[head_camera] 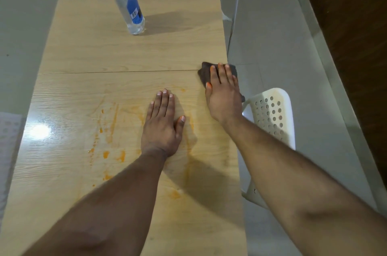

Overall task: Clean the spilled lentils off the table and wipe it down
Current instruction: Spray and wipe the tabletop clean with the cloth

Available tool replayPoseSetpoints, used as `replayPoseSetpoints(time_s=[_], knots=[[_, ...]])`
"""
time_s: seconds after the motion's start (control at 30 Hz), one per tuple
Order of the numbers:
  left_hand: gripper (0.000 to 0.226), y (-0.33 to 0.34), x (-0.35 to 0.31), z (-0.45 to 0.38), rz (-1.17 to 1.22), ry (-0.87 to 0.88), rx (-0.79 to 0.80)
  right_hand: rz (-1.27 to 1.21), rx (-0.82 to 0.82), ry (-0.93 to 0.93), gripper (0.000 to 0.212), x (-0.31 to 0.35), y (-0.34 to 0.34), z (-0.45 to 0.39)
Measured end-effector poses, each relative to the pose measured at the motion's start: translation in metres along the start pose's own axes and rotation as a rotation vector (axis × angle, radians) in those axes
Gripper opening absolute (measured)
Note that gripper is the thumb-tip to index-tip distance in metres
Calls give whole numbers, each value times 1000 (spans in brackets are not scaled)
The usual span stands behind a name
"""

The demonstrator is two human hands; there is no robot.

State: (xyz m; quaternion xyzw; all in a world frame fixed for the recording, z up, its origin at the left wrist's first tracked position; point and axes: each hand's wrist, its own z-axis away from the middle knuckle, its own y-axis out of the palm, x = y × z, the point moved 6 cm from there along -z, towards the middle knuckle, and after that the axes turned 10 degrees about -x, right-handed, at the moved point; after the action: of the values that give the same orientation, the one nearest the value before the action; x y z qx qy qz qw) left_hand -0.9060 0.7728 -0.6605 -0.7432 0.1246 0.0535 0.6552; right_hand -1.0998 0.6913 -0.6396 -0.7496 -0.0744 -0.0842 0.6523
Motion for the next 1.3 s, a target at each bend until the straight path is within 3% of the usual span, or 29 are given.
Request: replayPoseSetpoints(time_s=[0.13,0.37,0.5,0.67,0.83,0.97,1.13,1.3], knots=[[73,-1,1,0,8,3,-8,-20,-13,-36,58,1,-4,25],[74,-3,-1,-2,-1,-2,17,-7,121,-117,61,-10,-29,176],[76,-6,-2,-4,-10,-1,18,59,88,-141,64,-14,-26,145],[75,-6,-3,0,1,22,-4,36,46,-33,65,5,-10,100],[67,-9,-4,5,26,56,-15,18,27,-81,63,10,-22,204],[63,-17,-2,30,49,64,18,32,106,-99,60,3,-38,298],[66,-37,22,118,79,103,5,64,44,-9,61,-5,-35,267],[68,-36,30,126,22,82,12,70,46,9,61,18,-26,261]])
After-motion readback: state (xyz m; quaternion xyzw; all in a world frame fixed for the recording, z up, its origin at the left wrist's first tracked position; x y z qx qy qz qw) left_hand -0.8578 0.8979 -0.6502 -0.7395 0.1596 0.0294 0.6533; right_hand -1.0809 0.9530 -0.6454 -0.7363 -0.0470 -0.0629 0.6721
